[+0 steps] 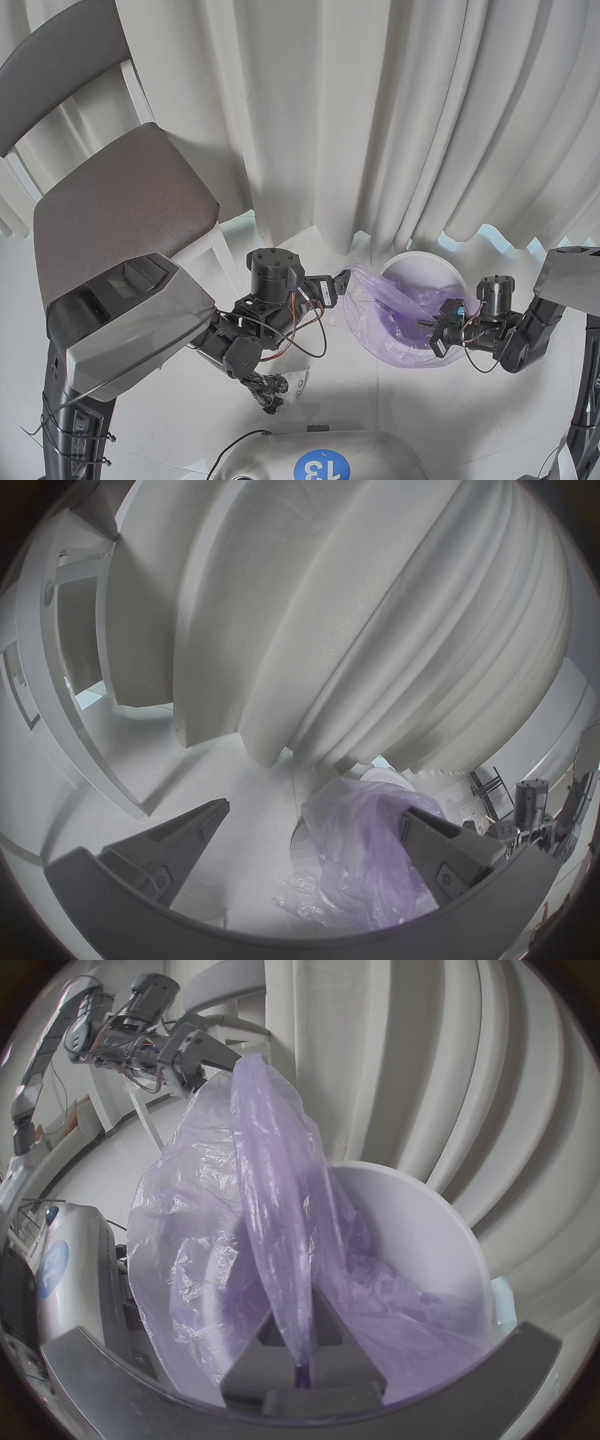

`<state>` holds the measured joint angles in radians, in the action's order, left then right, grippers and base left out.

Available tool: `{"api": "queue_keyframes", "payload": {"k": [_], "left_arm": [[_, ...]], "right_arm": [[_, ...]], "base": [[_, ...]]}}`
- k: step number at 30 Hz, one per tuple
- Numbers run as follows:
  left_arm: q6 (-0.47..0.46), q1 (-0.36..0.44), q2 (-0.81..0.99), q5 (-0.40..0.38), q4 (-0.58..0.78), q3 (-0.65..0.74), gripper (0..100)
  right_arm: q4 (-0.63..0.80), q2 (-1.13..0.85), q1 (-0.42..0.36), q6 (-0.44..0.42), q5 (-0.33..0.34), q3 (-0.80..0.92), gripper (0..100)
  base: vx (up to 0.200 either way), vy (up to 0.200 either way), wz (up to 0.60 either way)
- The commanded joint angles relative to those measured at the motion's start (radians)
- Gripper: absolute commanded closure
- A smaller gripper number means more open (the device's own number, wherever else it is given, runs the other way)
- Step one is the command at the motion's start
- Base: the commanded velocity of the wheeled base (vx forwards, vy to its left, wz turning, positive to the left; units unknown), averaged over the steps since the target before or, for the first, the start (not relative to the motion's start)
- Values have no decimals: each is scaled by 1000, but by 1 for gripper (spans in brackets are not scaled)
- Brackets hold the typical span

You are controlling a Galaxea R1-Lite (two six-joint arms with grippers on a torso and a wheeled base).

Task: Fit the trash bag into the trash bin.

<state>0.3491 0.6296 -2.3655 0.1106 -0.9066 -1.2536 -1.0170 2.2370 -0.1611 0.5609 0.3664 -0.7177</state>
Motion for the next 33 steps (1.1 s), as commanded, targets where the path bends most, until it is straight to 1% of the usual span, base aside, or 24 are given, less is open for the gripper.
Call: {"api": "queue_keyframes", "payload": {"k": [1, 2, 3, 7, 10, 14, 21, 30, 33], "left_arm": [[1, -1, 6, 1, -11, 31, 0], [1, -1, 6, 1, -11, 31, 0], [-1, -2, 9, 1, -31, 45, 0], [-1, -14, 14, 1, -52, 68, 0], [-1, -24, 14, 1, -54, 74, 0], [-1, -27, 20, 0, -54, 72, 0], [-1, -21, 19, 1, -54, 72, 0], [-2, -16, 19, 1, -52, 71, 0], [-2, -13, 19, 1, -51, 68, 0]], "right_arm": [[175, -85, 8, -2, 3, -220, 100], [175, -85, 8, -2, 3, -220, 100], [244, -79, 8, -6, 3, -313, 100], [420, -50, 9, -19, 3, -502, 100], [486, -5, 14, -22, 2, -611, 100], [497, 38, 46, -24, 2, -700, 100], [557, 84, 100, -21, 2, -795, 100], [574, 142, 144, -19, -1, -911, 100], [644, 150, 161, -18, -3, -962, 100]], "base": [[0, 0, 0], [0, 0, 0], [0, 0, 0], [0, 0, 0], [0, 0, 0], [0, 0, 0], [0, 0, 0], [0, 0, 0], [0, 0, 0]]}}
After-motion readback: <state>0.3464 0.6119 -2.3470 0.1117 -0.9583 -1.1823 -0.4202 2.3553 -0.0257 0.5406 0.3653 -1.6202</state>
